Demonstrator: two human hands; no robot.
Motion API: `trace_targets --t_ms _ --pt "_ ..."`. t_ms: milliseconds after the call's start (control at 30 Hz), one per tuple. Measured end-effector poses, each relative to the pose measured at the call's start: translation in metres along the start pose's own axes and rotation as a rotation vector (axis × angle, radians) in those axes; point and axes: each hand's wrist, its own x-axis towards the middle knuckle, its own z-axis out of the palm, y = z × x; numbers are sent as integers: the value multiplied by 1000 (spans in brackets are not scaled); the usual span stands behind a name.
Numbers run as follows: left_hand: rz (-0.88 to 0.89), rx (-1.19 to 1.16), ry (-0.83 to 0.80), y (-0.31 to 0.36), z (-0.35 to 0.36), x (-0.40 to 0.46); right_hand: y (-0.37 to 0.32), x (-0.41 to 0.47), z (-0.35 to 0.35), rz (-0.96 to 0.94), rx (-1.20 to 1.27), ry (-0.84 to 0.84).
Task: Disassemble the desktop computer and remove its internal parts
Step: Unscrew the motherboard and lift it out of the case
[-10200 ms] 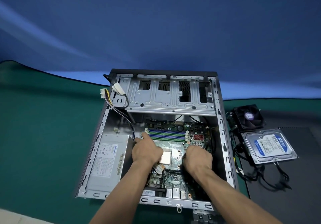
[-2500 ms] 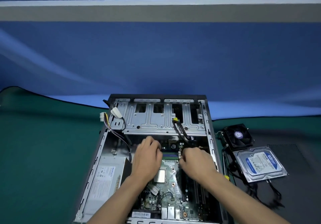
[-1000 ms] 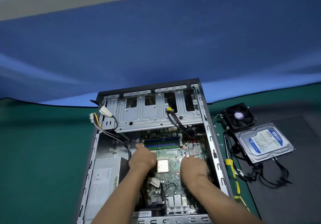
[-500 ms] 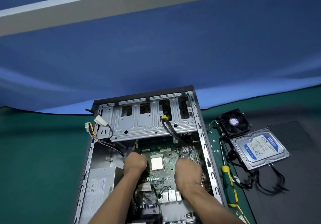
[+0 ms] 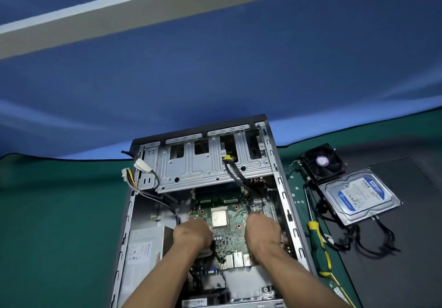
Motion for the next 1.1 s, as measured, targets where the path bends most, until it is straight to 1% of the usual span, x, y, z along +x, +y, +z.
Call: trace_targets --t_ms 167,333,467,567,667,767,867,933,1000,1100 --pt "69 -80 -104 2 12 -1 0 -1 6 2 64 -30" --pt "47 -86 -77 0 20 -3 1 -5 8 12 45 -52" --pt "-26 -14 -21 3 30 -11 4 -6 7 10 -29 -28" --pt "-39 -29 31 7 37 -14 5 -9 2 -5 -108 -68" --pt "-33 -35 85 8 37 -16 5 -11 -1 -45 -199 -50" --pt "-31 -99 83 8 37 -15 6 -12 1 -47 -211 -46" --pt "-25 -203 44 6 32 -15 6 -14 4 -44 -238 -75" --pt "-26 -275 15 5 30 -14 6 -13 5 -70 -284 -98" --pt "-54 -348 24 5 29 -16 7 -13 5 -104 -292 -107" --pt "-125 -410 32 9 32 -20 3 -12 4 -202 -148 -88"
